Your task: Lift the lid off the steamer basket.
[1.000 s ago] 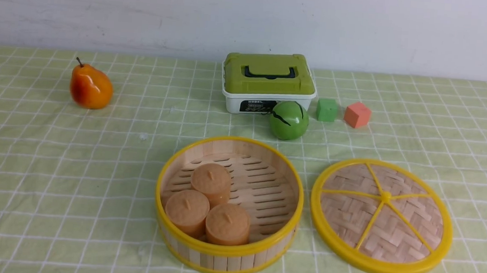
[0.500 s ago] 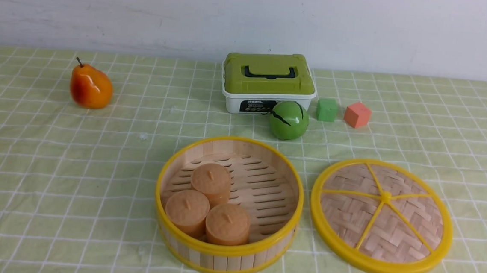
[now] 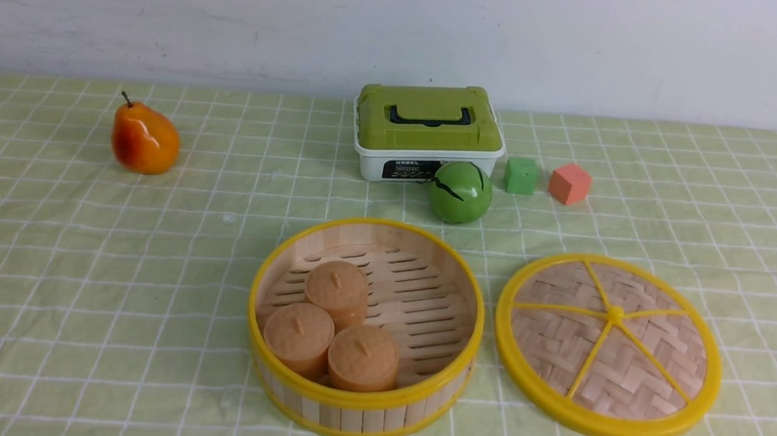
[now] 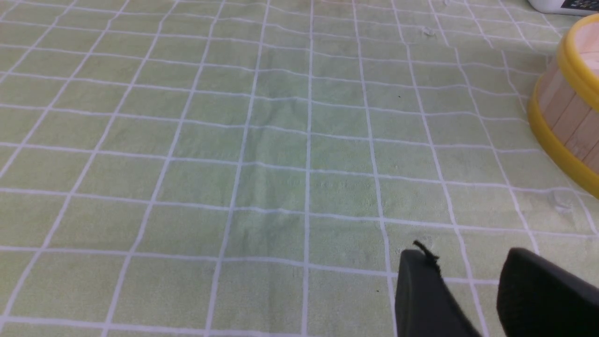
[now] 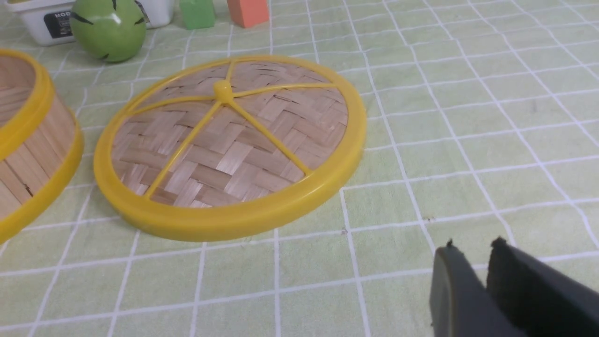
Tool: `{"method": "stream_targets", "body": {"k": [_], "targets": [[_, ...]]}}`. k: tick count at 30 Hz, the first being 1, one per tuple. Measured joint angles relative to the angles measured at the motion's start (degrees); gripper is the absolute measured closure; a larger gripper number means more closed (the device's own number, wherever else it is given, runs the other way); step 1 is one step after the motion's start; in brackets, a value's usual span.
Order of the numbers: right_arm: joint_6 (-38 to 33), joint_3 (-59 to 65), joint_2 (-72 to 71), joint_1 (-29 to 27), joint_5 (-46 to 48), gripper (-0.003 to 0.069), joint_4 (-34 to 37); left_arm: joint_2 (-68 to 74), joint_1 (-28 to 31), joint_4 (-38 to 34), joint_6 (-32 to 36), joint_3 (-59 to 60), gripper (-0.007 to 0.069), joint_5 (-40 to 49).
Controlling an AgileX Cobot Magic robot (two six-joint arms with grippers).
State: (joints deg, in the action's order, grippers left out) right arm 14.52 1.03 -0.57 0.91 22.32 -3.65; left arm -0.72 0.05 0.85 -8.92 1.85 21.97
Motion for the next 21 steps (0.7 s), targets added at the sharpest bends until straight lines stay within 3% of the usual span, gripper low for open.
{"method": "stream_targets", "body": {"k": [21], "targets": [[0.06, -0.04, 0.00, 0.05, 0.00, 0.0543, -0.01, 0.00, 0.00, 0.00, 0.00, 0.00, 0.0386, 0.00]]}}
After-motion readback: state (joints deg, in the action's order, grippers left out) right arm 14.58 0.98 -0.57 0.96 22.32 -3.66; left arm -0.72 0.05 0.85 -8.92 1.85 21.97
